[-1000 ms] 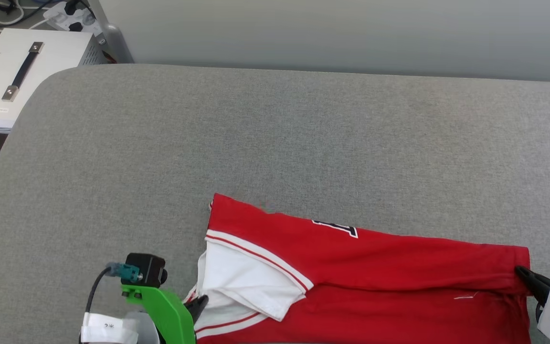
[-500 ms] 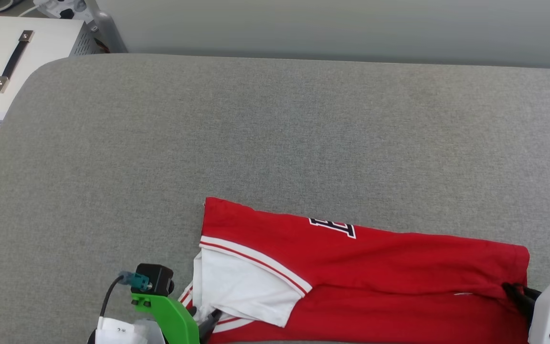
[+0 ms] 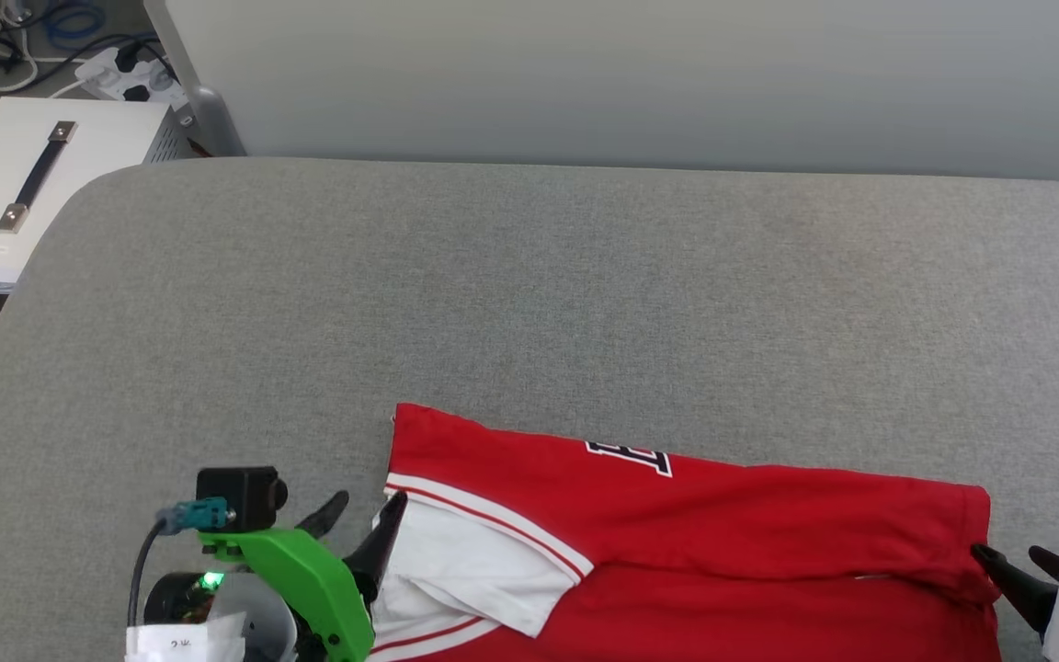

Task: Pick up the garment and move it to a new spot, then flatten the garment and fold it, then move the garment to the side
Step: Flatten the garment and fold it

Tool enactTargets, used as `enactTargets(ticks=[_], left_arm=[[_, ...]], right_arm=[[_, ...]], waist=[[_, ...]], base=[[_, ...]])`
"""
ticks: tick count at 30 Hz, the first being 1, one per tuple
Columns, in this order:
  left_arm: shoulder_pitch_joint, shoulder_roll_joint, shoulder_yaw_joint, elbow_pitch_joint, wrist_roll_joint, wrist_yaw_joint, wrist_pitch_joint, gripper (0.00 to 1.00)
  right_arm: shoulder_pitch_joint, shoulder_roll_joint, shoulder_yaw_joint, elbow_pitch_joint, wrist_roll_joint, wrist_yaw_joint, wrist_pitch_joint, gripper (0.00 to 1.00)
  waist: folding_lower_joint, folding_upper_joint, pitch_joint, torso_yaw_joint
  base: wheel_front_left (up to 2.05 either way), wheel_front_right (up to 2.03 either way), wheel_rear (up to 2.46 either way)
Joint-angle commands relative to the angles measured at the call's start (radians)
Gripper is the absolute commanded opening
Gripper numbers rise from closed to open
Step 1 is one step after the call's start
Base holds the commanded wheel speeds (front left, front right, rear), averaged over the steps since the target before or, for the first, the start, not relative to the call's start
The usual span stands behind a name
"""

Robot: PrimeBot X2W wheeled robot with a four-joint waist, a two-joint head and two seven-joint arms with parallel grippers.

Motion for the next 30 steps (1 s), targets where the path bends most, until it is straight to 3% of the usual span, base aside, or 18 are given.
enactTargets(ticks=[1,12,21,30], left_arm=[[-0.019,-0.007,0.013,-0.011,0.023,0.001,-0.040,1.00],[-0.069,-0.020,0.047,0.013,0.233,-0.039,-0.389,1.00],[-0.054,-0.105,0.186,-0.017,0.408,-0.090,-0.415,1.00],[-0.025,-0.199,0.312,0.014,0.499,-0.191,-0.416,1.00]], right_arm=[[0.010,0.022,-0.020,-0.016,-0.009,0.000,0.018,1.00],[0.004,0.216,-0.222,-0.053,-0.127,0.000,0.186,1.00],[-0.045,0.316,-0.339,-0.009,-0.194,0.000,0.245,1.00],[-0.062,0.354,-0.303,0.028,-0.178,0.000,0.306,1.00]], waist=[[0.0000,0.0000,-0.009,-0.003],[0.0000,0.0000,0.022,0.007],[0.0000,0.0000,0.086,0.034],[0.0000,0.0000,0.119,0.050]], base=[[0.00,0.00,0.00],[0.00,0.00,0.00],[0.00,0.00,0.00],[0.00,0.00,0.00]])
